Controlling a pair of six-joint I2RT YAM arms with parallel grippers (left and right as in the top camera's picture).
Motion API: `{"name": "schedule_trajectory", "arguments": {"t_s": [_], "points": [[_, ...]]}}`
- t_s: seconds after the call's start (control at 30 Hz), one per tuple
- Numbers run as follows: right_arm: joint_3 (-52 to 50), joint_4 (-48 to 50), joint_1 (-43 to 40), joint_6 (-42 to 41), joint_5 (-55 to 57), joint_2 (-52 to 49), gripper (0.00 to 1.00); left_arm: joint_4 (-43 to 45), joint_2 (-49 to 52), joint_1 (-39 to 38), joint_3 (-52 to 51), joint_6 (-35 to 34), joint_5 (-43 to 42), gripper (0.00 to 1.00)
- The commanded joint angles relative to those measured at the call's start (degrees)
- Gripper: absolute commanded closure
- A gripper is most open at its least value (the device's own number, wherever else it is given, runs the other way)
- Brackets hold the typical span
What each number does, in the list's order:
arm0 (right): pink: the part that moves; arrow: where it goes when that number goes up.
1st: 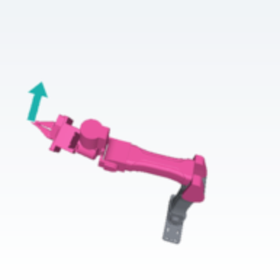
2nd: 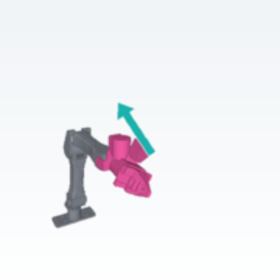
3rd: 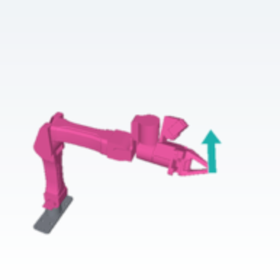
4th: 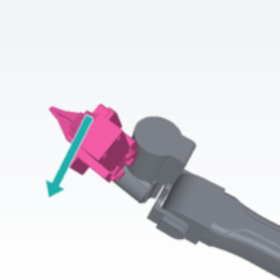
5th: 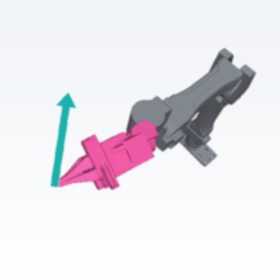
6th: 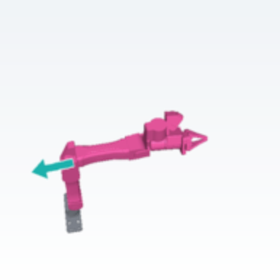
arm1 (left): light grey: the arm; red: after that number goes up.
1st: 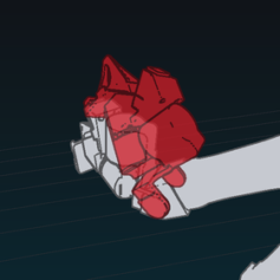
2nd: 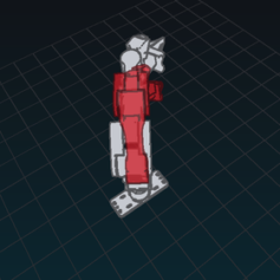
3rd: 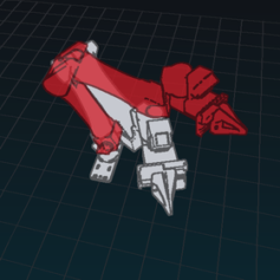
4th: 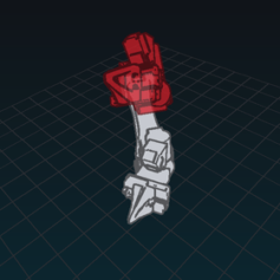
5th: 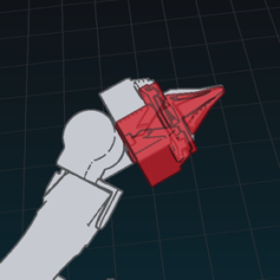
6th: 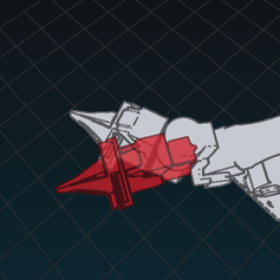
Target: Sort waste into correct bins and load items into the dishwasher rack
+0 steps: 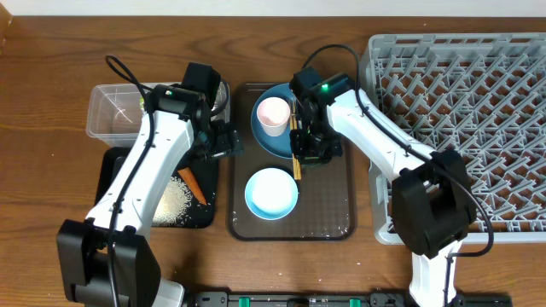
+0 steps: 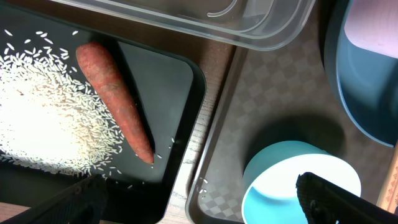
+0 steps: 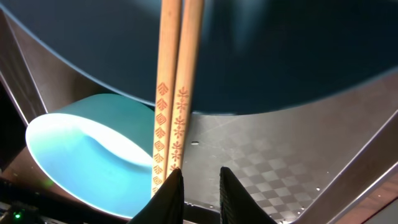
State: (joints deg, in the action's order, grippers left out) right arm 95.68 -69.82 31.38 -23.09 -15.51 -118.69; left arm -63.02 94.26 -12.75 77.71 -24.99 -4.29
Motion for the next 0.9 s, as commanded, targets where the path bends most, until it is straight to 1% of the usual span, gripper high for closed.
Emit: {"name": "schedule_trajectory", "arguments": {"t_s": [0.0, 0.13, 0.23, 0.6, 0.77, 0.87], "points": [[0.92, -0.02, 1.03, -1.66, 0.37, -0.09, 0.82, -0.33, -1.03, 0.2, 0.37, 0.96, 0.5, 0.01], [0.9, -0.02, 2.51, -4.57, 5.55, -0.09, 0.8, -0.33, -1.03, 0.2, 0.37, 0.96, 0.5, 0.01], [0.9, -0.02, 3.32, -4.79, 7.19, -0.09, 0.8, -0.33, -1.03, 0.2, 0.37, 0.96, 0.5, 0.01], [0.9, 0.87, 3.76, -7.13, 6.86, -0.09, 0.79, -0.33, -1.03, 0.2, 0.37, 0.96, 0.5, 0.01], [0.9, 0.87, 2.27, -7.1, 2.64, -0.09, 0.8, -0.33, -1.03, 0.2, 0.37, 0.96, 0.5, 0.01], [0.9, 0.81, 1.57, -7.08, 1.99, -0.09, 0.79, -0.33, -1.03, 0.2, 0.37, 0.96, 0.5, 0.01]]}}
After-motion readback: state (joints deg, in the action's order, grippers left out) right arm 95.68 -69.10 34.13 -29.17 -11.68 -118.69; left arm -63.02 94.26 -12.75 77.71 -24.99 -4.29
